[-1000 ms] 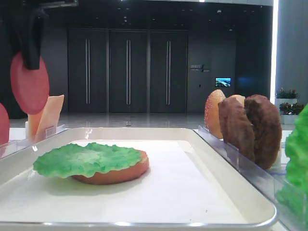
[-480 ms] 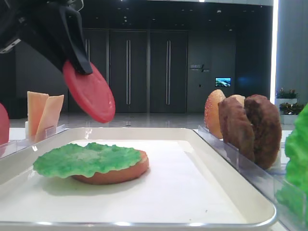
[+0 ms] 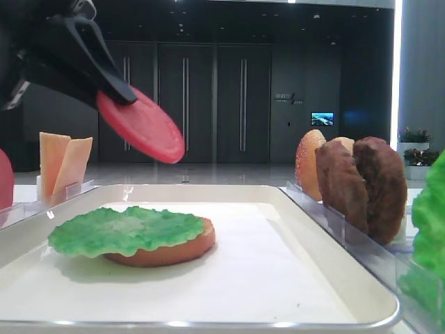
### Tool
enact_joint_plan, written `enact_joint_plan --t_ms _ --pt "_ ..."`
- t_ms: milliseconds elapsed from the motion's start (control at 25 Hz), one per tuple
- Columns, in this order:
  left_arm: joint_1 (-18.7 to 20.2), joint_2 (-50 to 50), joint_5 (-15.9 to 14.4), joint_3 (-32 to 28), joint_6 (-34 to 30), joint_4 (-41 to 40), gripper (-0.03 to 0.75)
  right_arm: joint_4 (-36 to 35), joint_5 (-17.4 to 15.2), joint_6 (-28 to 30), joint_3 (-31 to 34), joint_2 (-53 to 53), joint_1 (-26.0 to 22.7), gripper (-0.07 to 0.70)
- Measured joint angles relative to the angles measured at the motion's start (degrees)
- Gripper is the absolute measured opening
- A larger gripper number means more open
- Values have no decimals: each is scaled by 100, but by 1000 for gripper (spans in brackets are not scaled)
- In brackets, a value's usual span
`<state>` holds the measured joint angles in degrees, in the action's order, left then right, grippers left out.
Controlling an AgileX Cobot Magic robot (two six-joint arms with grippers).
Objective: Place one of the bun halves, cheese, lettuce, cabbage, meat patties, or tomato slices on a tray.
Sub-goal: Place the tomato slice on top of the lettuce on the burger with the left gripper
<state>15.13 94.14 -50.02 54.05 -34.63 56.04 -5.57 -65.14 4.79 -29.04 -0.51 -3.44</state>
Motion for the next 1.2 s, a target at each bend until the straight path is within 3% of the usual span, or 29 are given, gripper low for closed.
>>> enact_joint_plan --t_ms 160,720,1200 --pt "0 331 -35 0 -591 602 58 0 0 0 0 0 0 370" --pt "0 837 308 0 -751 670 58 0 0 0 0 0 0 370" --pt "5 837 421 0 -929 920 58 0 0 0 0 0 0 370"
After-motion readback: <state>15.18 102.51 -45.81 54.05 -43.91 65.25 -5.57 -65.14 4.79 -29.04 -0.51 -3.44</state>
